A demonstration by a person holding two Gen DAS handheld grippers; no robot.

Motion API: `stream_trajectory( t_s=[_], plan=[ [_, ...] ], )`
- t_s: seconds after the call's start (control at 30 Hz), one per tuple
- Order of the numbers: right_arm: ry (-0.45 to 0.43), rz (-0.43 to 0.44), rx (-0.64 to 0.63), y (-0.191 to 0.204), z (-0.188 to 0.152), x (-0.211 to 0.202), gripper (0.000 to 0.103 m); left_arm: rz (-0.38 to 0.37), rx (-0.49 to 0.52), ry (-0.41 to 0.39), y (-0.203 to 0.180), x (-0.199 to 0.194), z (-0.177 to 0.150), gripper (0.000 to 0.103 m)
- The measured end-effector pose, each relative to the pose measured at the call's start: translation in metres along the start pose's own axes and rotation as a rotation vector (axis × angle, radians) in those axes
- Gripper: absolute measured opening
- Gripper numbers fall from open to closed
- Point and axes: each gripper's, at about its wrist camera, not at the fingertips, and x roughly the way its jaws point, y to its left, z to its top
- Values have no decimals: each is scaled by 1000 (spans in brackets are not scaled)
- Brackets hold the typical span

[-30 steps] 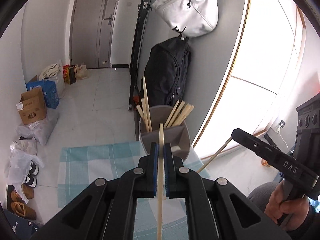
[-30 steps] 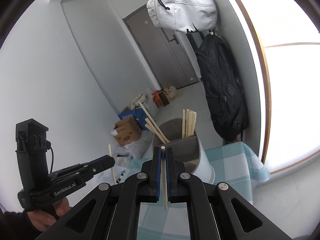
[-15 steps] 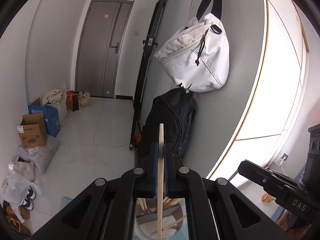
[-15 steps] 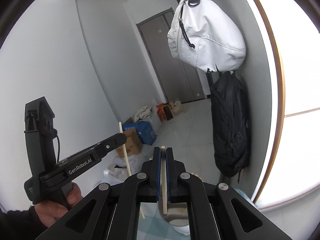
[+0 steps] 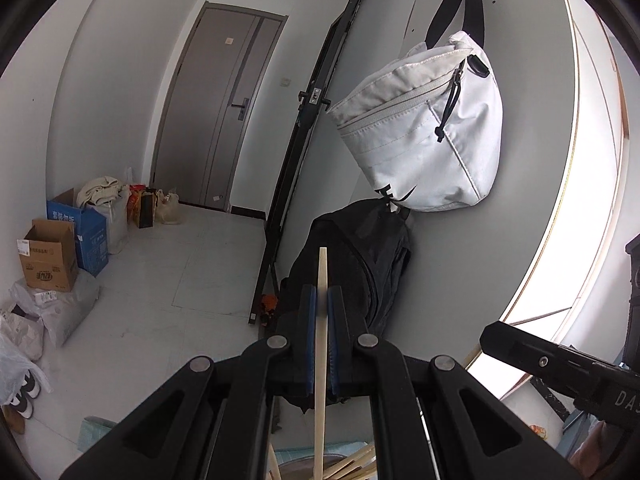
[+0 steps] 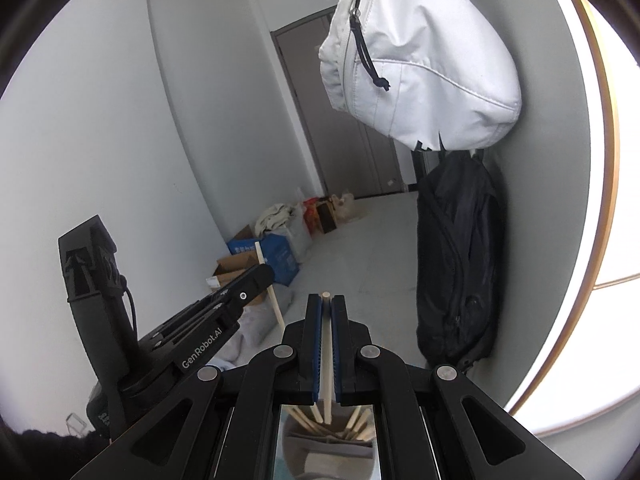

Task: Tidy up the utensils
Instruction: 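Carry both held chopsticks upright above the utensil holder, then lower the chopsticks into the holder and open both tools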

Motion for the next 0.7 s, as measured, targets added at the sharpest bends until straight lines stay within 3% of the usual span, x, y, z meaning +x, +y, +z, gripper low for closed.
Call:
stream_trajectory(
  t_s=[0.23, 0.43, 0.7],
  plan=[
    [52, -9, -9, -6, -19, 24, 4, -6, 41, -6, -1, 5, -26, 1],
    [79, -8, 3, -10, -33, 32, 4, -39, 84, -26, -7, -4, -28, 1],
    [108, -1, 38, -16, -45, 40, 4, -80, 162, 11, -9, -11, -33, 1]
  ],
)
